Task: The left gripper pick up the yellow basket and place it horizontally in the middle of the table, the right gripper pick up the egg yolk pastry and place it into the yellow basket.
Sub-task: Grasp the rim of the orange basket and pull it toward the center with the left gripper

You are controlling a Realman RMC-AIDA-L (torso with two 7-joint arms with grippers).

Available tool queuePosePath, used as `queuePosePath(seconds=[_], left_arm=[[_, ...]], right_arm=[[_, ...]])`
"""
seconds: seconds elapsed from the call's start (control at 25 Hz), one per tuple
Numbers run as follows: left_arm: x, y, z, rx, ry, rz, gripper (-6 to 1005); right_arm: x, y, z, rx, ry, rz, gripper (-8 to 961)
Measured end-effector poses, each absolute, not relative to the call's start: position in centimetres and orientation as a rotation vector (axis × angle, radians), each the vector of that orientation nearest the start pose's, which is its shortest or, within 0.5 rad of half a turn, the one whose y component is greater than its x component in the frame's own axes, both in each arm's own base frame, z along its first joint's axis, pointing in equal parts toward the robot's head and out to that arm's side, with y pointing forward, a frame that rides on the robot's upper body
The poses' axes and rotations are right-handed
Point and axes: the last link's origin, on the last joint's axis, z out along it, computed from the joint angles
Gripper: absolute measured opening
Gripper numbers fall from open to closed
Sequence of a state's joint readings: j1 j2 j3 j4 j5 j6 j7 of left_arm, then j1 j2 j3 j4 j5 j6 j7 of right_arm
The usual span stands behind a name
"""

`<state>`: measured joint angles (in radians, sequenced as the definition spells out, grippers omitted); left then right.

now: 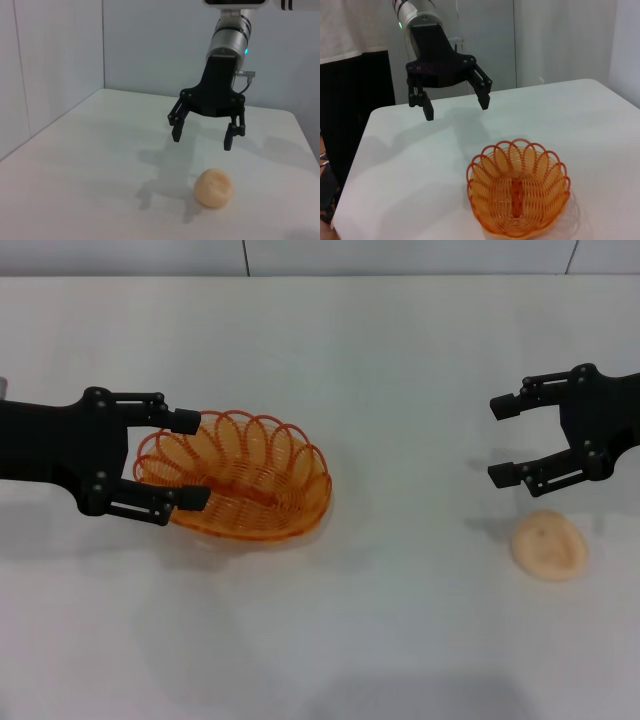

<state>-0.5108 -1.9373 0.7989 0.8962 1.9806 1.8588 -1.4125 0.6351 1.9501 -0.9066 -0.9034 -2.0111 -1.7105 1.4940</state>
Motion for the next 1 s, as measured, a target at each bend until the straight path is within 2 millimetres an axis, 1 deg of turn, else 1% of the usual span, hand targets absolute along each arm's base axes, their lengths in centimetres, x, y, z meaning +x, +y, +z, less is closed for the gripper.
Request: queuePosePath(seconds=[1.0], left_arm=[[-24.66,31.81,7.17,-2.966,-0.269,-0.539,858]], right_arm=[[20.75,35.87,5.02,-2.975,0.177,0.4,836]])
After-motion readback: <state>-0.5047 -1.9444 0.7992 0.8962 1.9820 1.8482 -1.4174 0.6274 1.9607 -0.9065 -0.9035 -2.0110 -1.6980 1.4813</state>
